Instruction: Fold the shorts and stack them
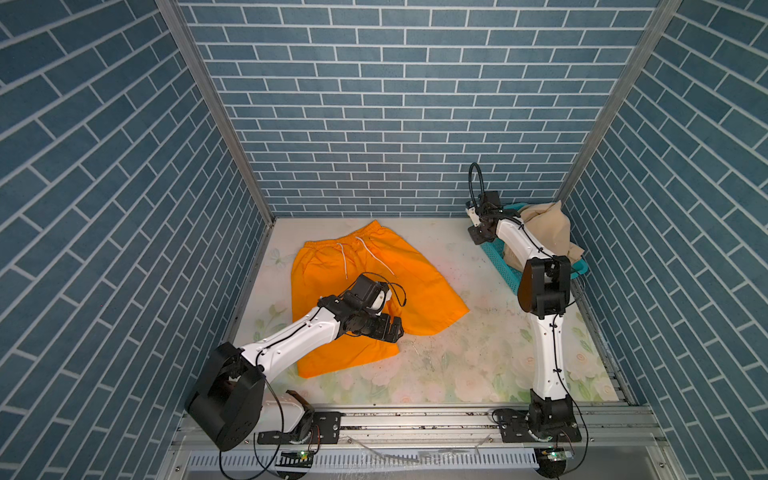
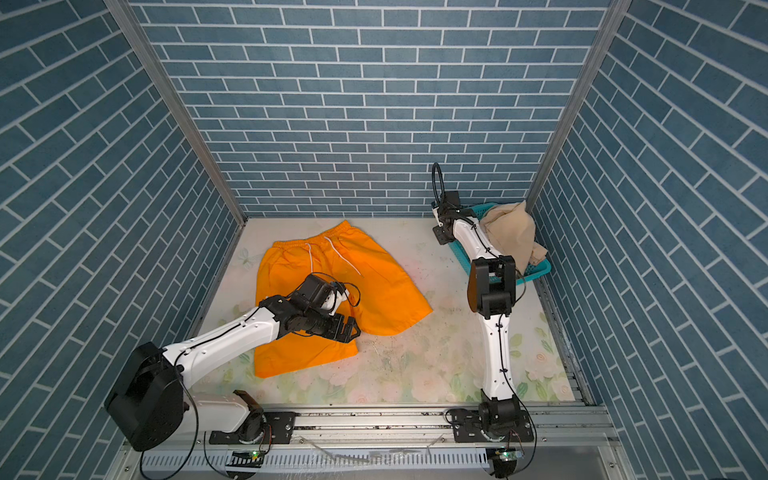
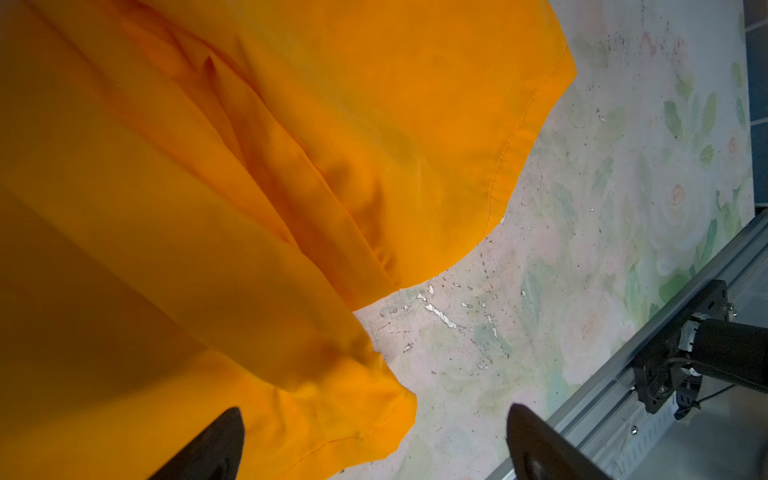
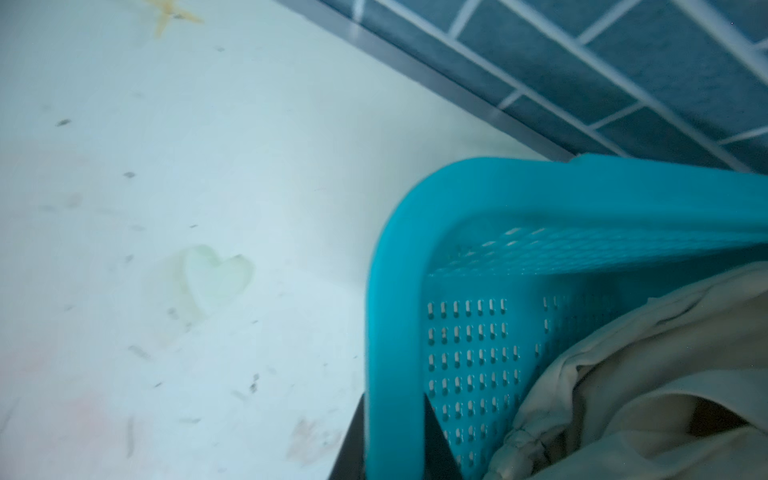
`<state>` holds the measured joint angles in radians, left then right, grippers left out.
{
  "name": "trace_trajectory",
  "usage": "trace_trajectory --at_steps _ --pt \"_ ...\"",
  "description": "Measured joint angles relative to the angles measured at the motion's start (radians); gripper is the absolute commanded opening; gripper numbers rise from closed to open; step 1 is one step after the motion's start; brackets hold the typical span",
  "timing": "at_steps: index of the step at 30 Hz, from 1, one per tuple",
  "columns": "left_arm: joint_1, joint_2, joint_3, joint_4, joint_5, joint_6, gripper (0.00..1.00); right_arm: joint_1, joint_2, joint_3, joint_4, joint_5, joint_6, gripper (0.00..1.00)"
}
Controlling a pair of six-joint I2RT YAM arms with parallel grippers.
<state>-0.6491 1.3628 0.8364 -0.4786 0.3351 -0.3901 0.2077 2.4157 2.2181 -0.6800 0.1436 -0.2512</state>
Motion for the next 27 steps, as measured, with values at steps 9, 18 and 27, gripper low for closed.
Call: trace_trajectory --at_steps 9,18,27 --pt "-0.11 0.134 0.0 0.062 0.0 -0.042 0.95 -0.023 0.009 0.011 0.013 -0.047 0.144 0.63" --pt "-0.121 0.221 0.014 0.072 -0.014 -0.062 0.35 -0.004 -0.499 -0.523 0.102 -0.195 0.217 0.67" --pt "-0.134 0.27 0.063 0.118 0.016 -0.077 0.03 0.137 -0.924 -1.003 0.12 -0.238 0.327 0.72"
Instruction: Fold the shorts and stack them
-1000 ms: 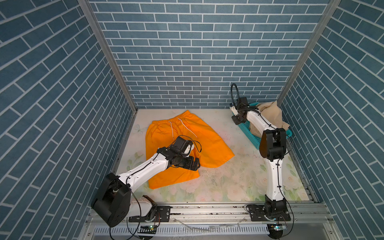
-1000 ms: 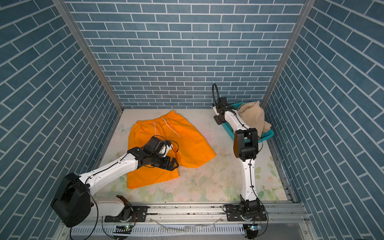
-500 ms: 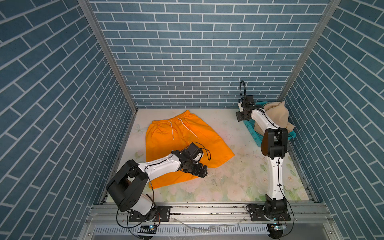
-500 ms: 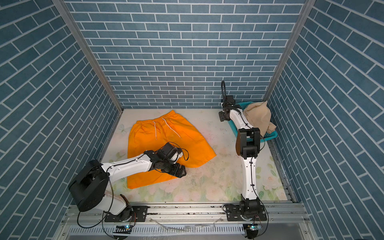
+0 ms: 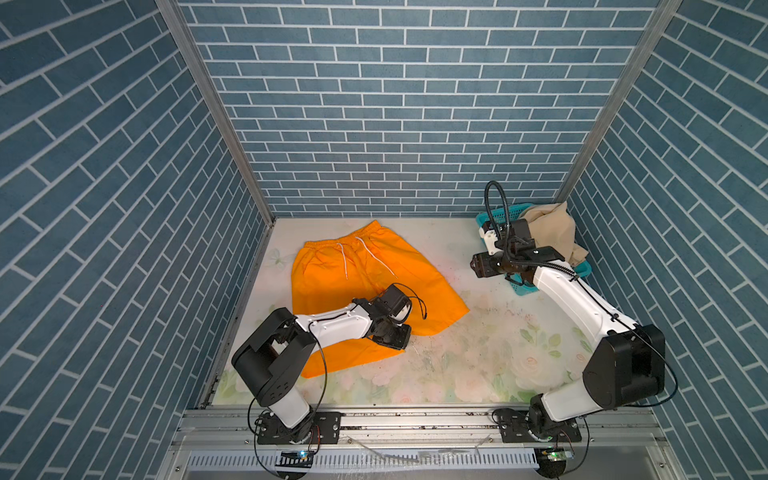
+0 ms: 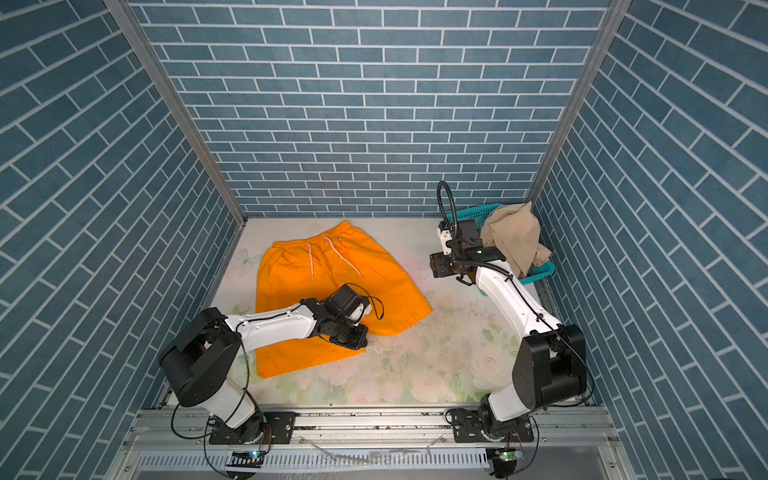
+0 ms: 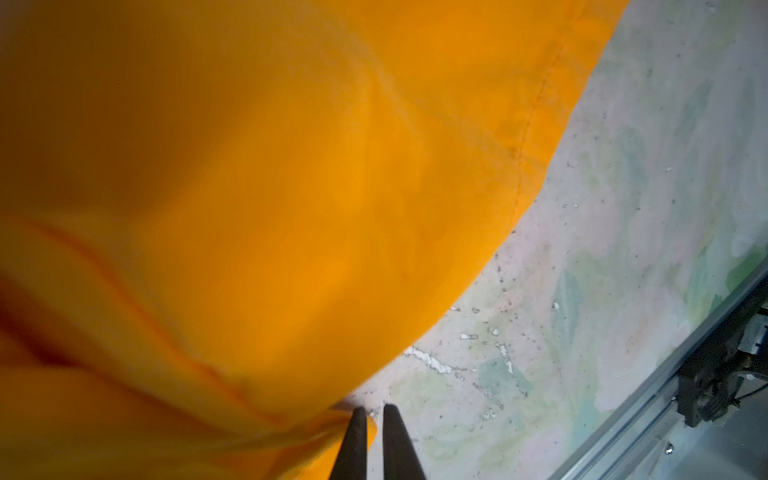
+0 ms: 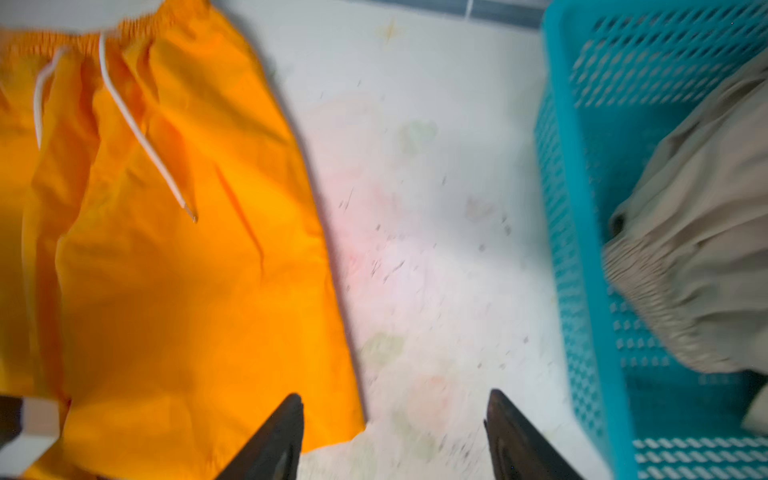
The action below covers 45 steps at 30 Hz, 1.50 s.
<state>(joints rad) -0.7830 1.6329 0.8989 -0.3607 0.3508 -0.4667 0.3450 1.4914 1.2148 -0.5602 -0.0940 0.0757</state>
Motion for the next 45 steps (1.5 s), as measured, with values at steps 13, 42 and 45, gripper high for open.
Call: trace_trajectory --at_steps 13,42,45 --pt "-0.072 0.048 0.125 0.023 -0.038 -0.034 0.71 0.068 0.102 -0.27 0.138 -0.043 0.117 0.72" --pt "-0.072 0.0 -0.018 -0.117 -0.202 -0.192 0.0 0.111 0.279 -0.196 0.244 0.055 0.172 0.0" --pt "-0.072 0.001 -0.017 -0.117 -0.2 -0.189 0.0 0.111 0.279 -0.189 0.234 0.064 0.171 0.0"
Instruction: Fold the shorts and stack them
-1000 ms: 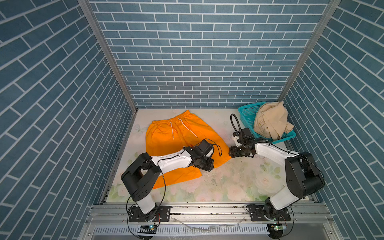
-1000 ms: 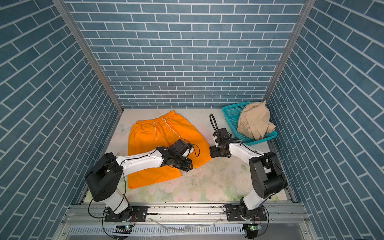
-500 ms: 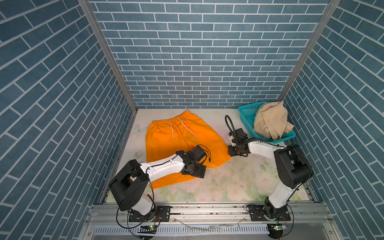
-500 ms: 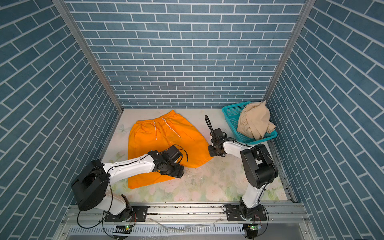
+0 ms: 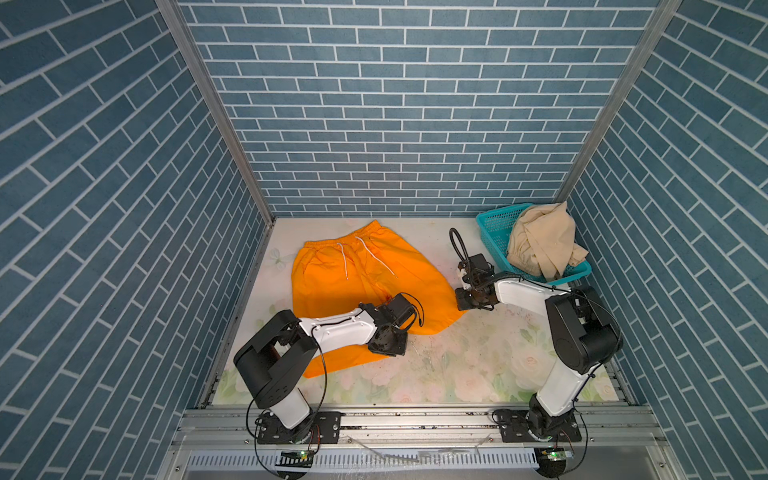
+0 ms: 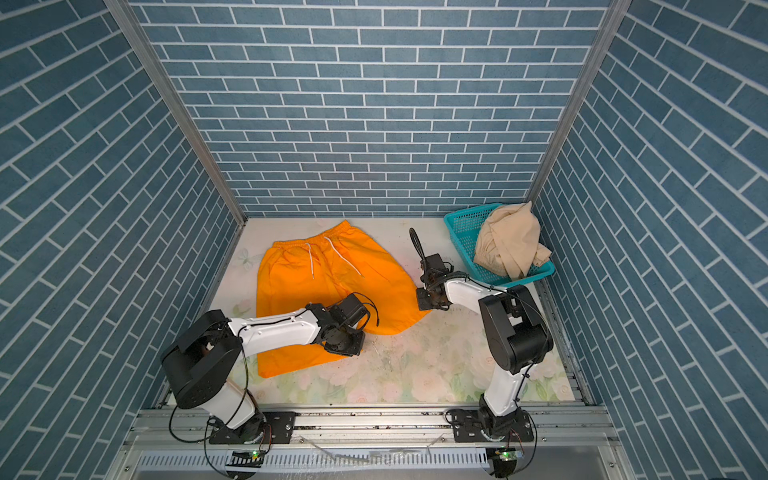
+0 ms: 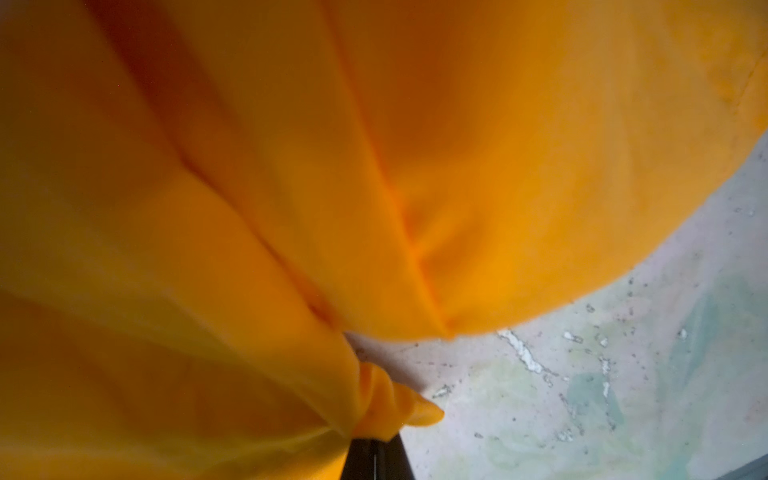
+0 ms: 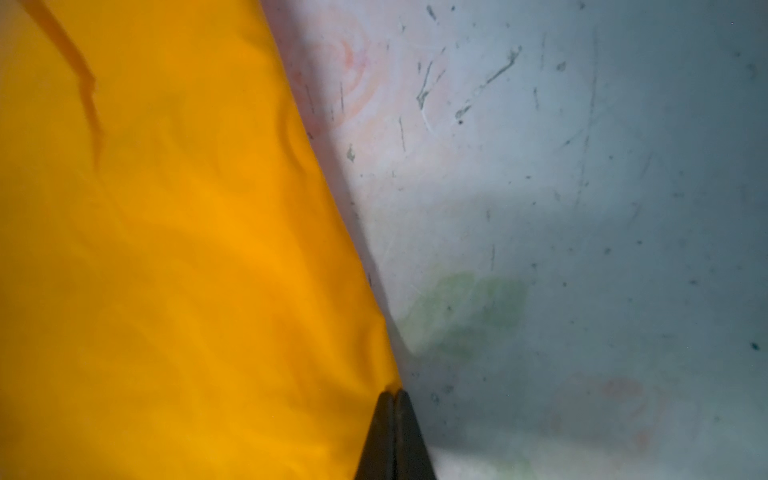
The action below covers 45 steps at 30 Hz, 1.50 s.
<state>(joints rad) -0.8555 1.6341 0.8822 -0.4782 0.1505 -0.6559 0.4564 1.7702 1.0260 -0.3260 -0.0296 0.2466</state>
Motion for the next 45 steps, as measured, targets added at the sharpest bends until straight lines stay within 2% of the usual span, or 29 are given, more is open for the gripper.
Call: trace_trajectory --at_steps 7,15,16,17,18,19,21,25,28,30,32,36,37,40,43,45 --pt "-0.005 0.02 0.024 0.079 0.039 0.018 0.0 -0.012 0.011 0.068 -0.041 0.07 -0.025 0.0" --pt "-0.041 0.206 0.285 0.218 0.085 0.016 0.0 -0.14 0.124 0.274 -0.069 0.082 -0.084 0.0" --pt "-0.044 0.231 0.323 0.235 0.087 0.012 0.03 -0.156 0.154 0.32 -0.073 0.081 -0.097 0.1" --pt "-0.047 0.265 0.368 0.248 0.087 0.009 0.19 -0.165 0.181 0.36 -0.076 0.079 -0.108 0.22" --pt "-0.048 0.292 0.41 0.249 0.084 0.009 0.38 -0.17 0.206 0.397 -0.079 0.077 -0.12 0.28" --pt "-0.049 0.32 0.458 0.247 0.078 0.011 0.66 -0.171 0.227 0.429 -0.083 0.072 -0.131 0.33" --pt "-0.049 0.346 0.533 0.214 0.052 0.022 0.98 -0.168 0.249 0.47 -0.091 0.063 -0.153 0.45" --pt "-0.042 0.306 0.626 0.066 -0.055 0.069 1.0 -0.162 0.226 0.468 -0.1 0.042 -0.174 0.55" --pt "-0.008 0.202 0.636 -0.057 -0.119 0.108 1.0 -0.157 0.153 0.426 -0.106 0.01 -0.175 0.59" --pt "0.056 0.097 0.62 -0.124 -0.159 0.135 1.0 -0.145 0.07 0.373 -0.114 -0.004 -0.174 0.61" --pt "0.165 -0.013 0.573 -0.149 -0.185 0.157 1.0 -0.121 -0.044 0.296 -0.119 -0.009 -0.166 0.62" --pt "0.502 -0.169 0.431 -0.143 -0.236 0.208 1.0 -0.004 -0.281 0.097 -0.114 -0.041 -0.099 0.64" --pt "0.584 -0.174 0.397 -0.134 -0.247 0.223 1.0 0.024 -0.332 0.036 -0.103 -0.06 -0.071 0.65" --pt "0.742 -0.117 0.331 -0.103 -0.261 0.259 1.0 0.061 -0.449 -0.154 -0.073 -0.106 0.025 0.68" --pt "0.833 -0.003 0.323 -0.061 -0.234 0.292 1.0 0.076 -0.472 -0.284 -0.047 -0.13 0.105 0.69" --pt "0.865 0.069 0.336 -0.038 -0.216 0.31 1.0 0.084 -0.46 -0.315 -0.03 -0.141 0.137 0.7"
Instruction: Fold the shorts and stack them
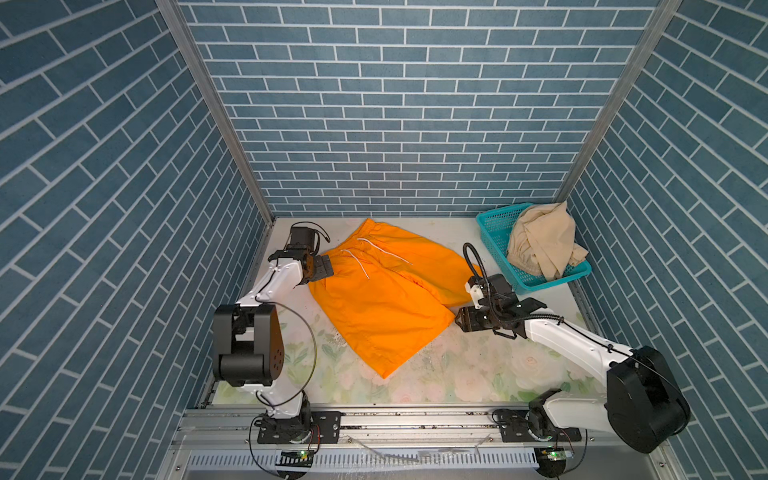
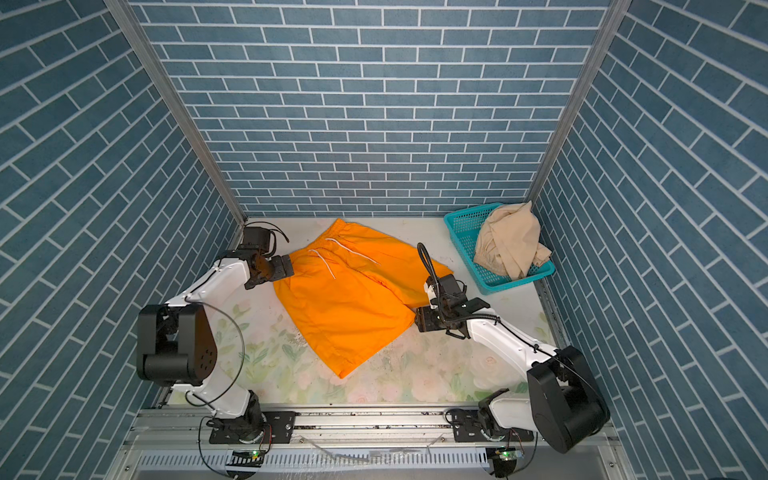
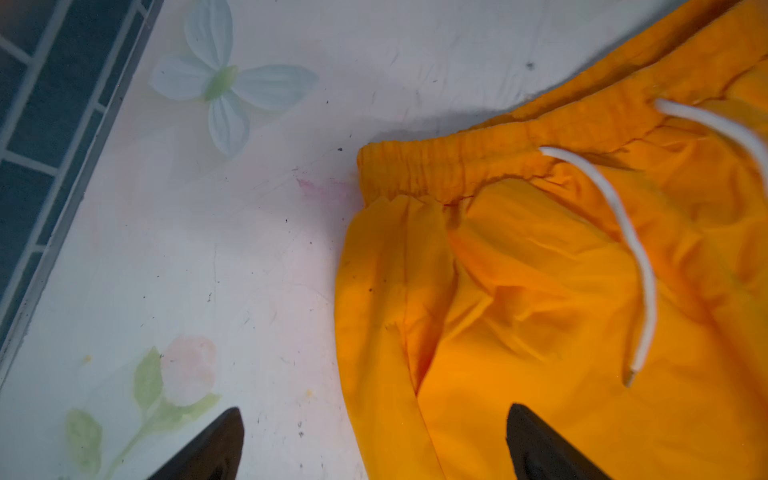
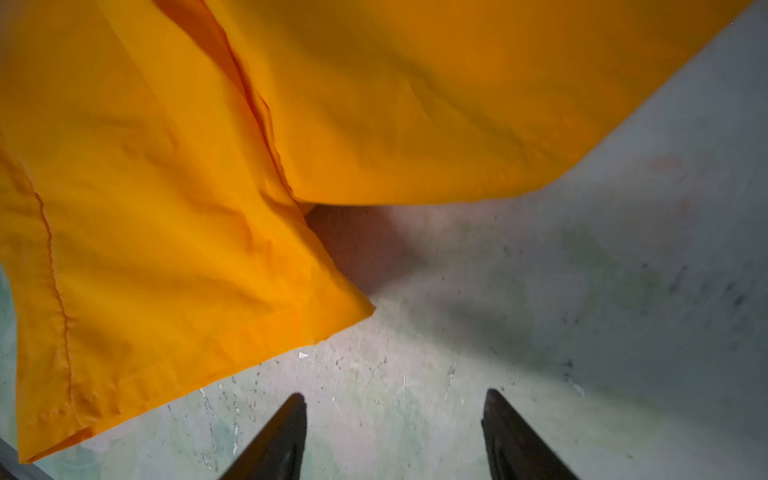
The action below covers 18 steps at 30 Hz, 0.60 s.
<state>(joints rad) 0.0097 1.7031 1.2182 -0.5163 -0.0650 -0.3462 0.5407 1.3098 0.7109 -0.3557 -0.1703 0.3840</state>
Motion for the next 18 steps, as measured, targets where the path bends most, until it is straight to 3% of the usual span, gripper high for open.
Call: trace_trajectory --at_steps 4,8,18 --pt "0.039 0.11 0.048 0.043 0.044 0.029 1.0 0.015 0.037 -0.007 0.097 -0.037 0.031 0.7" --pt "0.056 0.162 0.093 0.074 0.083 0.046 1.0 0.018 0.115 -0.002 0.187 -0.078 0.039 0.62" --pt "0.066 0.313 0.177 0.107 0.139 0.089 0.99 0.018 0.227 0.02 0.228 -0.112 0.055 0.2"
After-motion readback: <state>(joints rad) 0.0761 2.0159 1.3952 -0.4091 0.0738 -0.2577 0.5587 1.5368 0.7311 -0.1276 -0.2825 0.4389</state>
